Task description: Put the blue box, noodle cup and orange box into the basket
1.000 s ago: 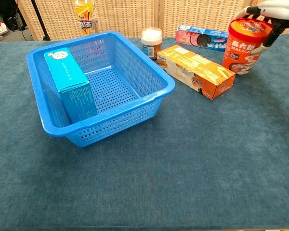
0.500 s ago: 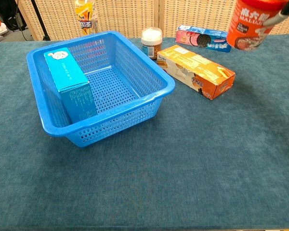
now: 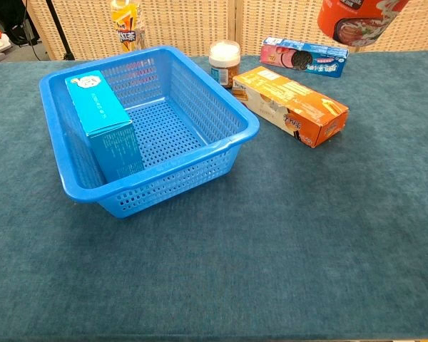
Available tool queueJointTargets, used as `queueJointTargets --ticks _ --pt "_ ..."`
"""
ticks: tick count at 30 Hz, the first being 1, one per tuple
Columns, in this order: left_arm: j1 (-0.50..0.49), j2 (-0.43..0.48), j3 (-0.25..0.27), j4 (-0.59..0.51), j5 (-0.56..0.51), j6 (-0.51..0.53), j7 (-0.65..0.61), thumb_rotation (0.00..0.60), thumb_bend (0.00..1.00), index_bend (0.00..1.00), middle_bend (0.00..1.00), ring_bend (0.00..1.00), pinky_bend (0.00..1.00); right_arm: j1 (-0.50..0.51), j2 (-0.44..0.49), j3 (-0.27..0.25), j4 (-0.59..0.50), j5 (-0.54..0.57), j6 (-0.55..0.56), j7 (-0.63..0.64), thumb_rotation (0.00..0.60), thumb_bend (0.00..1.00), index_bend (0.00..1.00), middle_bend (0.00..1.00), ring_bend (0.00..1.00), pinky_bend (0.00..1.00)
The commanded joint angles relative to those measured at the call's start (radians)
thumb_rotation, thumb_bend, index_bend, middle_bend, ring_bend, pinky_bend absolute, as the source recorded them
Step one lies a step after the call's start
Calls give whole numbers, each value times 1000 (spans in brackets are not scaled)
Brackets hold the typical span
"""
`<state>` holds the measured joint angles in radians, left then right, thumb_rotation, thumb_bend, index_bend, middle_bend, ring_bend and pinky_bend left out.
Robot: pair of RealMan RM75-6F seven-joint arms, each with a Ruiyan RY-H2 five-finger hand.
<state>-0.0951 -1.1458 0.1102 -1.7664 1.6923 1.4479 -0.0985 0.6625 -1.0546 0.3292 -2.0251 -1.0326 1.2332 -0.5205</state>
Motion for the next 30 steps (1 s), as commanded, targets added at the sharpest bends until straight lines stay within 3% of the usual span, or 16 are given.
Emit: queueJointTargets --ticks 1,13,30 --pt "2 8 8 -7 16 8 -5 600 299 76 0 4 127 -29 -20 -43 -91 -32 65 -65 600 311 557 323 347 473" --pt "6 15 16 -19 36 16 10 600 299 76 0 4 127 -45 -154 -130 -166 -139 121 -146 600 311 557 317 347 473" --pt "4 10 12 -17 29 10 16 600 299 76 0 3 127 30 -334 -97 -149 -103 83 -188 600 311 558 308 347 473"
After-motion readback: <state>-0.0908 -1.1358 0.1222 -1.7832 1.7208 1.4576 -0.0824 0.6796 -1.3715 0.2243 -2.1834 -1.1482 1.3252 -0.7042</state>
